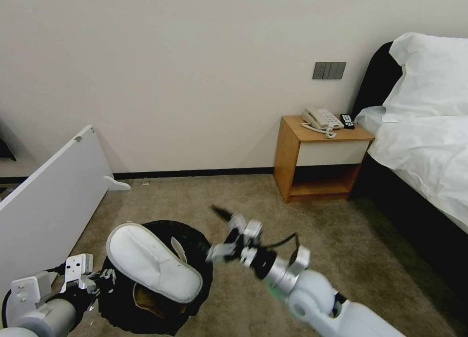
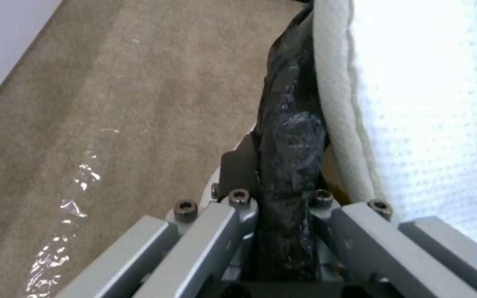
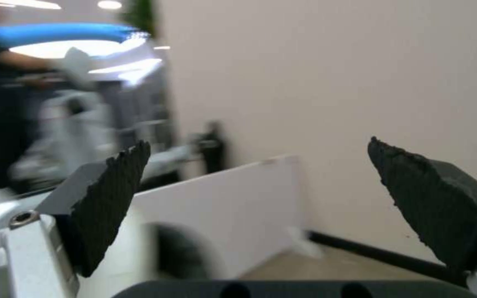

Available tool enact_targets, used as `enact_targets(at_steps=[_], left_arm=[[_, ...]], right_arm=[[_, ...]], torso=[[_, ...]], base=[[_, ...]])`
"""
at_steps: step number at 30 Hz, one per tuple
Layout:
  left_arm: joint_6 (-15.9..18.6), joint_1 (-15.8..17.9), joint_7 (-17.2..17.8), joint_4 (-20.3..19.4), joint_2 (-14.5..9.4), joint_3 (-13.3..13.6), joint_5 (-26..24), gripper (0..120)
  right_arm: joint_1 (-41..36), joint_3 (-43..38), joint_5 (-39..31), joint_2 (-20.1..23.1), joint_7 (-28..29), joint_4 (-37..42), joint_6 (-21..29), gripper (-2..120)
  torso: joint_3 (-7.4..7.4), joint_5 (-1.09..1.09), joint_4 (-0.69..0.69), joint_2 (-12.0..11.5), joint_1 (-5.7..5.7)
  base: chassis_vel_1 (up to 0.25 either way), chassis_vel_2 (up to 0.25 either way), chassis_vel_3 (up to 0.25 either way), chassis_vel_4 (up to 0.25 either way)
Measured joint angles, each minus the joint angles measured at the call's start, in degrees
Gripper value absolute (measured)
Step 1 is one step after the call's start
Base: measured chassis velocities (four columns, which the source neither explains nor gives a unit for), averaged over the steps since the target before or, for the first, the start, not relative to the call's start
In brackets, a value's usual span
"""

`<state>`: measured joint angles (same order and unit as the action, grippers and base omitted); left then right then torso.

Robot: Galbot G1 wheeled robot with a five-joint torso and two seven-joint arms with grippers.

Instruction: Pick up the trash bin, then pick up the garbage from the floor and place it into the trash bin.

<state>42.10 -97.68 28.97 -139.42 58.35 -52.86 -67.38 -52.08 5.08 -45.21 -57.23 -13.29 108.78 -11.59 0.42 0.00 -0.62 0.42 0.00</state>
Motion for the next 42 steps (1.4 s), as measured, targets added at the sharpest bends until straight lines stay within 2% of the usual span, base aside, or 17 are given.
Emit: enact_targets(at_steps=[1,3,4,6,7,9,12,19,21,27,42], left_arm=[[0.0,0.0,0.0,0.0,0.0,0.0,0.0,3],[0.0,0.1,-0.2,0.2,0.3,-0.3,0.0,3],[0.0,0.1,-0.2,0.2,0.3,-0.3,0.0,3],[0.0,0.4,-0.3,0.4,0.4,-0.3,0.0,3],[0.0,0.4,-0.3,0.4,0.4,-0.3,0.0,3],[0.0,1.0,-0.3,0.7,0.6,-0.1,-0.1,3],[0.0,1.4,-0.4,1.2,0.8,0.2,0.0,3],[0.0,1.6,-0.5,1.4,0.8,0.0,-0.2,3],[0.0,1.6,-0.5,1.4,0.7,-0.3,-0.5,3],[0.0,1.5,-0.6,1.4,0.6,-0.4,-0.8,3],[0.0,0.9,-0.8,0.8,0.6,-0.7,-1.3,3]], right_arm=[[0.0,0.0,0.0,0.0,0.0,0.0,0.0,100],[-2.3,-6.4,1.6,0.0,4.9,-0.3,3.1,100],[-2.3,-6.4,1.6,0.0,4.9,-0.3,3.1,100],[-4.8,-11.2,6.2,-0.2,11.8,-0.7,6.9,100],[-4.8,-11.2,6.2,-0.2,11.8,-0.7,6.9,100],[-7.6,-15.1,9.3,-1.1,16.6,-0.9,9.8,100],[-11.0,-18.8,12.2,-2.3,18.7,-1.6,11.1,100],[-16.3,-24.5,13.7,-4.1,19.2,-2.9,13.7,100],[-17.6,-26.6,13.7,-5.5,18.7,-3.3,16.8,100],[-18.2,-28.9,14.4,-8.2,16.5,-6.6,21.8,100],[-15.0,-28.9,21.0,-13.6,14.3,-21.5,24.9,100]], torso=[[0.0,0.0,0.0,0.0,0.0],[0.0,0.0,0.0,0.0,0.0],[0.0,0.0,0.0,0.0,0.0],[0.0,0.0,0.0,0.0,0.0],[0.0,0.0,0.0,0.0,0.0],[0.0,0.01,-0.01,0.0,0.0],[0.0,0.0,0.0,0.0,0.0],[0.0,-0.01,-0.02,0.0,0.0],[0.0,0.0,-0.01,0.0,0.0],[0.0,-0.01,0.0,0.0,0.0],[0.0,-0.01,0.0,0.0,0.0]], base=[[0.0,0.0,0.0,0.0],[0.0,0.0,0.0,0.0],[0.0,0.0,0.0,0.0],[0.0,0.0,0.0,0.0],[0.0,0.0,0.0,0.0],[0.0,0.0,0.0,0.0],[0.0,0.0,0.0,0.0],[0.0,0.0,0.0,0.0],[0.0,0.0,0.0,0.0],[0.0,0.0,0.0,0.0],[0.0,0.0,0.0,0.0]])
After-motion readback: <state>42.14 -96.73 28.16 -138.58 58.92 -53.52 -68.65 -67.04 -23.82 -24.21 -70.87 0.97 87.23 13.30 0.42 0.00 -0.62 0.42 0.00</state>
